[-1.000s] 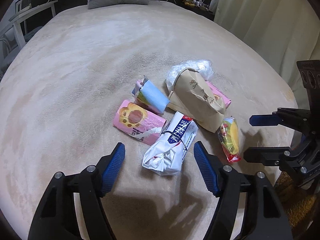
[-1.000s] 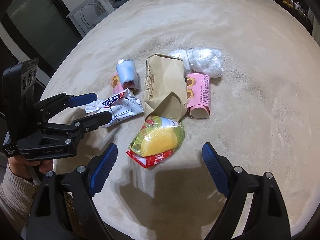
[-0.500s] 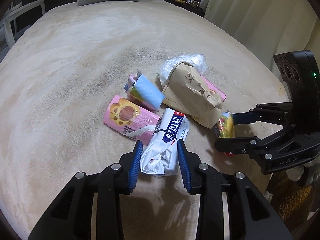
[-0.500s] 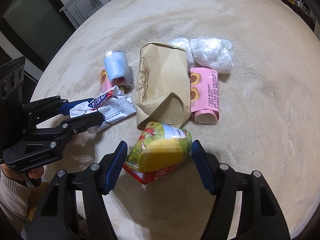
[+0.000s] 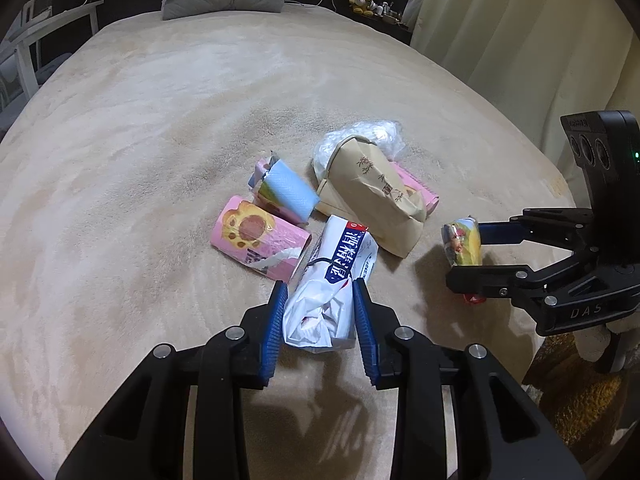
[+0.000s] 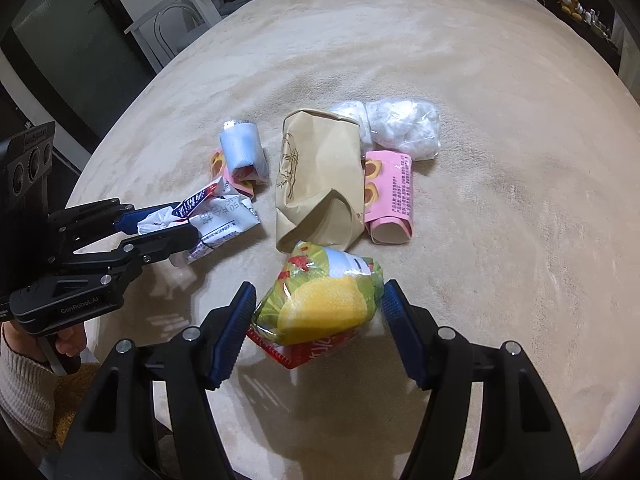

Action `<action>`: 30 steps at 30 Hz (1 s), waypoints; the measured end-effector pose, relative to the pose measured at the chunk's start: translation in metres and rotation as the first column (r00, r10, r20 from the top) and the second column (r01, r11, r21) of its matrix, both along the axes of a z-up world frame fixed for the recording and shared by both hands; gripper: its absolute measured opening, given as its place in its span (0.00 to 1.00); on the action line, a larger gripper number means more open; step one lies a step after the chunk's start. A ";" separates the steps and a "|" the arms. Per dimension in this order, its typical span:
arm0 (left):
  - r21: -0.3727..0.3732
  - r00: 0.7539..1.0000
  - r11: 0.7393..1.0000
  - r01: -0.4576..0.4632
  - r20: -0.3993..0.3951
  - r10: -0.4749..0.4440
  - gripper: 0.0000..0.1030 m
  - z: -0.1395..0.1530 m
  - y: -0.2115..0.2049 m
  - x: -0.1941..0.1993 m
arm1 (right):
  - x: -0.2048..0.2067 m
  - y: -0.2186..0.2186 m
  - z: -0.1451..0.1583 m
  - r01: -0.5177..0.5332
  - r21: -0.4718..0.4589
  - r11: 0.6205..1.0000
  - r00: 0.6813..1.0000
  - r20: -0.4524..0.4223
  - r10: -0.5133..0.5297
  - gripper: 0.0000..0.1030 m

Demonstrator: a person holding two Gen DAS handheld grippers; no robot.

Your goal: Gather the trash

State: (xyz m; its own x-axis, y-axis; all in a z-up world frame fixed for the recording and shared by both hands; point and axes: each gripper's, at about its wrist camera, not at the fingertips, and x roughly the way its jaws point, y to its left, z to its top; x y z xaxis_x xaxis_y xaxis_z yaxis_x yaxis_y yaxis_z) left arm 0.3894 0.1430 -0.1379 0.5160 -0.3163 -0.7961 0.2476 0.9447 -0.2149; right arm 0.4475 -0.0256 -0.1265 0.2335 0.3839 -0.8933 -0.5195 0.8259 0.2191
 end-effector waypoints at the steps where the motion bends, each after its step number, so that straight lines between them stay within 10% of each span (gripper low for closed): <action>1: -0.002 1.000 1.000 -0.003 0.006 0.003 0.31 0.003 -0.001 -0.002 | -0.001 -0.002 0.002 0.003 0.003 1.000 1.000 0.002 -0.003 0.63; 30: -0.028 0.986 0.999 -0.036 0.159 0.040 0.31 0.102 -0.068 -0.142 | -0.143 -0.089 0.115 0.058 0.108 0.992 0.987 0.141 -0.073 0.63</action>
State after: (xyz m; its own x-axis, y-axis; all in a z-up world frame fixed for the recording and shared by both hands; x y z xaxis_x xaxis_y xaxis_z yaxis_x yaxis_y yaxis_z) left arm 0.2470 0.0746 -0.0357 0.6478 -0.3127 -0.6947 0.2444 0.9490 -0.1992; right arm 0.3049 -0.1149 -0.0118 0.3846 0.4515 -0.8051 -0.4972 0.8362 0.2315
